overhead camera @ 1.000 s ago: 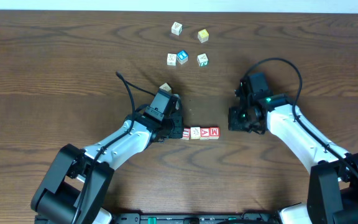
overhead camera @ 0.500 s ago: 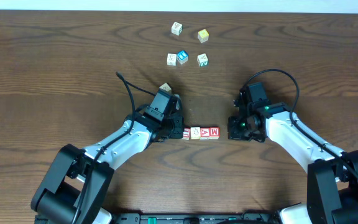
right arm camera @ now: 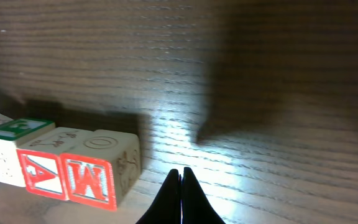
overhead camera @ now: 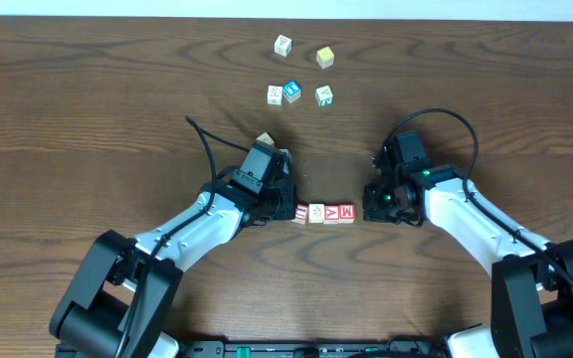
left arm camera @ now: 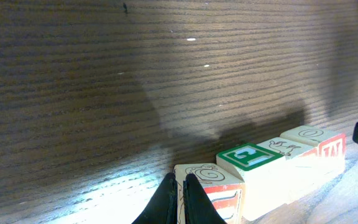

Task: Lift 4 blocks
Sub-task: 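Squeeze the block row between left and right grippers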

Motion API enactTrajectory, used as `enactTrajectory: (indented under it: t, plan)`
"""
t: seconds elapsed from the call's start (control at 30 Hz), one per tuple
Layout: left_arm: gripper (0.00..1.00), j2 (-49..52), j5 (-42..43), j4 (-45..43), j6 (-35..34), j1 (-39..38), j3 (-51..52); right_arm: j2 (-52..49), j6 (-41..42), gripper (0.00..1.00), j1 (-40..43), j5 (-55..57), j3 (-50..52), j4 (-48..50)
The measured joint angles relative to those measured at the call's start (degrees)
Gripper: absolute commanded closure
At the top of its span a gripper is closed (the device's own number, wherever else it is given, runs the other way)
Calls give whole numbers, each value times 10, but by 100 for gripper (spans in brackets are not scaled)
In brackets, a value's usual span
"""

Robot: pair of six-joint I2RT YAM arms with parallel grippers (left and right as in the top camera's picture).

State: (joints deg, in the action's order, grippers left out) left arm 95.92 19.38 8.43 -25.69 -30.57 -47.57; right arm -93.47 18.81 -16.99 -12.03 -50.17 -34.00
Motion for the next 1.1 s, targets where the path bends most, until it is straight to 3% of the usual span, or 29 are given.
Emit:
enactTrajectory:
  t: [0.53, 1.1]
  plan:
    - [93, 0, -11, 18, 0, 0, 0, 0, 0, 99, -61, -1, 0, 6]
    - [93, 0, -17, 42, 0, 0, 0, 0, 0, 99, -64, 0, 0, 9]
